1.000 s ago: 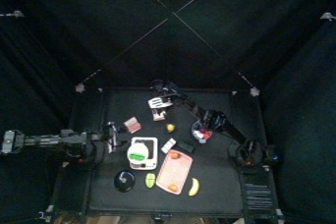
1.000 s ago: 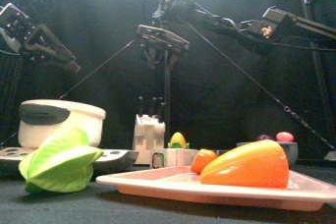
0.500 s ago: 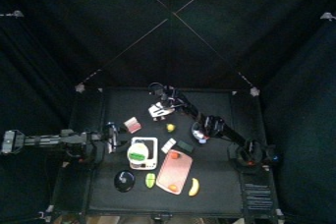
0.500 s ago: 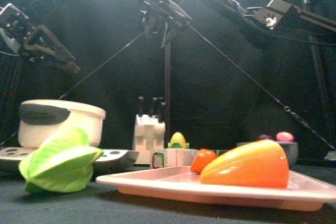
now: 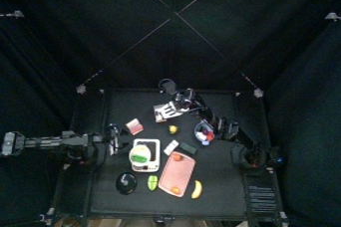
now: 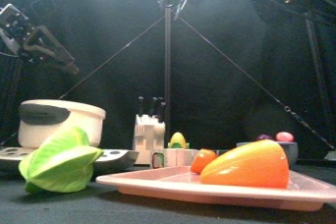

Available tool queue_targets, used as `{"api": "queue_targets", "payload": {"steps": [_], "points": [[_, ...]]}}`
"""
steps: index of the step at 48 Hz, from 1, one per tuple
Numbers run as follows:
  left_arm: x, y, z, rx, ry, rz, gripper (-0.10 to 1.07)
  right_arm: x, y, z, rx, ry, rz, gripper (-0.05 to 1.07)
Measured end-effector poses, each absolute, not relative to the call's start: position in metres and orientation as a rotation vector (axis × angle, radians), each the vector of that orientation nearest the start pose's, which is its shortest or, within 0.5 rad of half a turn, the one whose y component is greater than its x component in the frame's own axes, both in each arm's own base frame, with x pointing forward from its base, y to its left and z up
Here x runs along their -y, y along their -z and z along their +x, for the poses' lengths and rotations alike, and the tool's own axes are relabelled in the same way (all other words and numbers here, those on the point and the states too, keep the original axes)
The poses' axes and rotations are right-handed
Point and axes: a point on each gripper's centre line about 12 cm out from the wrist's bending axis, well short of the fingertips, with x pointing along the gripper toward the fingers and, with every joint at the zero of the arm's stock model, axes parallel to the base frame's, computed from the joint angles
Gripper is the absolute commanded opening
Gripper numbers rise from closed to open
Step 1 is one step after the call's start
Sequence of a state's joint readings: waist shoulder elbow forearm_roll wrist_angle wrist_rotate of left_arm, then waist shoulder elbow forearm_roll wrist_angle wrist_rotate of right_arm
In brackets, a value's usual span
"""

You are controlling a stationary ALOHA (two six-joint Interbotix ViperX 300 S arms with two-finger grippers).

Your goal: Place cleaver back into holder

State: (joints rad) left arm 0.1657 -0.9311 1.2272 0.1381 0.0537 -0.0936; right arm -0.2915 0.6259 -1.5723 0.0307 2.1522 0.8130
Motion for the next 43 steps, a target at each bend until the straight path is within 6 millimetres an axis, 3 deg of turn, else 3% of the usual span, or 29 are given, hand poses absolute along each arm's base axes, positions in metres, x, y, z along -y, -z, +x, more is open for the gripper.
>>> {"api": "queue_targets", "payload": {"steps": [16, 29, 38, 43], "points": [[-0.033, -0.226, 0.190, -0.354, -0.164, 0.014, 0.84, 0.108, -0.511, 0.362, -1.050, 0.876, 0.837, 0.82], [-0.033, -0.226, 0.190, -0.352, -0.164, 0.013, 0.84, 0.096, -0.517, 0.337, -1.084, 0.922, 0.805, 0.82], [-0.033, -0.225, 0.190, -0.356, -0.164, 0.011, 0.84, 0.092, -0.528, 0.296, -1.069, 0.999, 0.800, 0.82], [-0.033, -0.225, 0.190, -0.355, -0.164, 0.008, 0.84, 0.087, -0.524, 0.280, -1.095, 1.029, 0.776, 0.82]]}}
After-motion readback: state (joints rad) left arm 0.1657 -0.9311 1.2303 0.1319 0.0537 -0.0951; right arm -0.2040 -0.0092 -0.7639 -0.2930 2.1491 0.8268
